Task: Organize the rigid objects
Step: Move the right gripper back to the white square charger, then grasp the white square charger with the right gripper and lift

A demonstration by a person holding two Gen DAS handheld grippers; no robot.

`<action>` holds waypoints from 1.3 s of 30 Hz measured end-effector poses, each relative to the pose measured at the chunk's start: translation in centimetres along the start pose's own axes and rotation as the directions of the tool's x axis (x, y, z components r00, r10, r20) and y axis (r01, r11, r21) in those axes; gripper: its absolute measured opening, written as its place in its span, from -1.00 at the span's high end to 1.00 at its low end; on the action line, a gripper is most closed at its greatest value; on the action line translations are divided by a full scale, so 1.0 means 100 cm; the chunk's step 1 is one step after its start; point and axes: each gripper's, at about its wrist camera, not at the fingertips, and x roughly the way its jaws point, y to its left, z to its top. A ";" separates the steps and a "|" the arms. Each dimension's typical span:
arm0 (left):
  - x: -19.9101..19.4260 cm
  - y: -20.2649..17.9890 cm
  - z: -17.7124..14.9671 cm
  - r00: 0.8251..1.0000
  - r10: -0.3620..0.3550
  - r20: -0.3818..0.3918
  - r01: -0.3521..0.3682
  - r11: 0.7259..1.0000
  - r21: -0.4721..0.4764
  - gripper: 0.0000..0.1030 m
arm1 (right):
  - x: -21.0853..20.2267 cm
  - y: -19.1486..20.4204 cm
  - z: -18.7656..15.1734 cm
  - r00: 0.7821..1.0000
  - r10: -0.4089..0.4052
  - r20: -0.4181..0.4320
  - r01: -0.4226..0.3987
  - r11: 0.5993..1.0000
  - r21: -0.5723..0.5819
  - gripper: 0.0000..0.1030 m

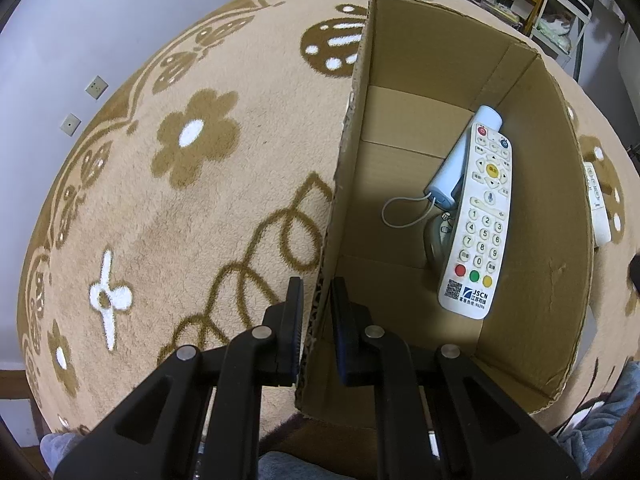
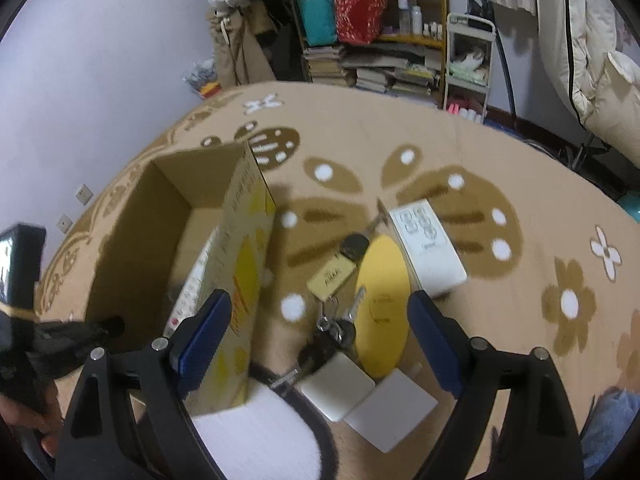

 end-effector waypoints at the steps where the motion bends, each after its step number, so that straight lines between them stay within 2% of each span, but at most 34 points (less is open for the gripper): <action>1: 0.000 0.000 0.000 1.000 0.001 0.001 -0.001 1.000 0.001 0.76 | 0.002 0.001 -0.002 1.000 -0.005 -0.010 0.005 1.000 -0.007 -0.83; 8: -0.002 -0.004 -0.001 1.000 0.017 0.009 -0.017 1.000 0.012 0.75 | 0.025 0.011 -0.021 0.992 -0.064 -0.107 0.052 0.993 -0.105 -0.83; 17: -0.002 -0.002 0.000 1.000 0.016 0.007 -0.016 1.000 0.011 0.75 | 0.049 0.018 -0.038 0.971 -0.083 -0.225 0.033 0.975 -0.218 -0.82; 19: -0.002 -0.003 0.000 1.000 0.017 0.007 -0.017 1.000 0.012 0.75 | 0.054 0.020 -0.042 0.964 -0.090 -0.249 0.028 0.970 -0.243 -0.77; 23: -0.002 -0.002 -0.001 1.000 0.016 0.008 -0.016 1.000 0.013 0.75 | 0.069 0.024 -0.053 0.945 -0.134 -0.299 0.039 0.952 -0.305 -0.42; 25: -0.001 -0.003 -0.001 1.000 0.021 0.009 -0.022 1.000 0.019 0.75 | 0.074 0.023 -0.057 0.939 -0.165 -0.301 0.057 0.940 -0.336 -0.32; 26: -0.001 -0.003 -0.001 1.000 0.022 0.010 -0.022 1.000 0.019 0.75 | 0.076 0.021 -0.058 0.936 -0.162 -0.312 0.054 0.943 -0.328 -0.27; 35: -0.001 -0.002 -0.001 1.000 0.020 0.009 -0.021 1.000 0.017 0.75 | 0.071 0.013 -0.053 0.939 -0.118 -0.324 0.035 0.968 -0.250 -0.26; 39: -0.004 -0.002 -0.001 1.000 0.012 0.018 -0.012 1.000 0.007 0.75 | 0.057 0.006 -0.038 0.954 -0.091 -0.285 0.037 0.981 -0.188 -0.26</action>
